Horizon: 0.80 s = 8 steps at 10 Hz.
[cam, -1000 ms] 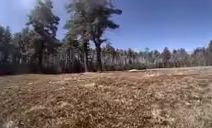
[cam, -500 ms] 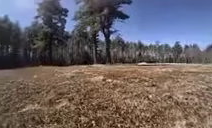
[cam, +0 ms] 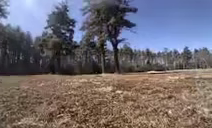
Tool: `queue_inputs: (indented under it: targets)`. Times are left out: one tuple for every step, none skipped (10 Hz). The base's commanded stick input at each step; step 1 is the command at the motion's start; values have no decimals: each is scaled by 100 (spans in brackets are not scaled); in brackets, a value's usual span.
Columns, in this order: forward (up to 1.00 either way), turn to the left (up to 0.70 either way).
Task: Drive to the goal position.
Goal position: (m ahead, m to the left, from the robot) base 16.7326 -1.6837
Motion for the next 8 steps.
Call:
queue_inputs:
  targets:
    - [70, 35]
    - [70, 35]
    - [70, 17]
    - [70, 0]
    - [70, 0]
    - [70, 0]
    - [70, 0]
    - [70, 0]
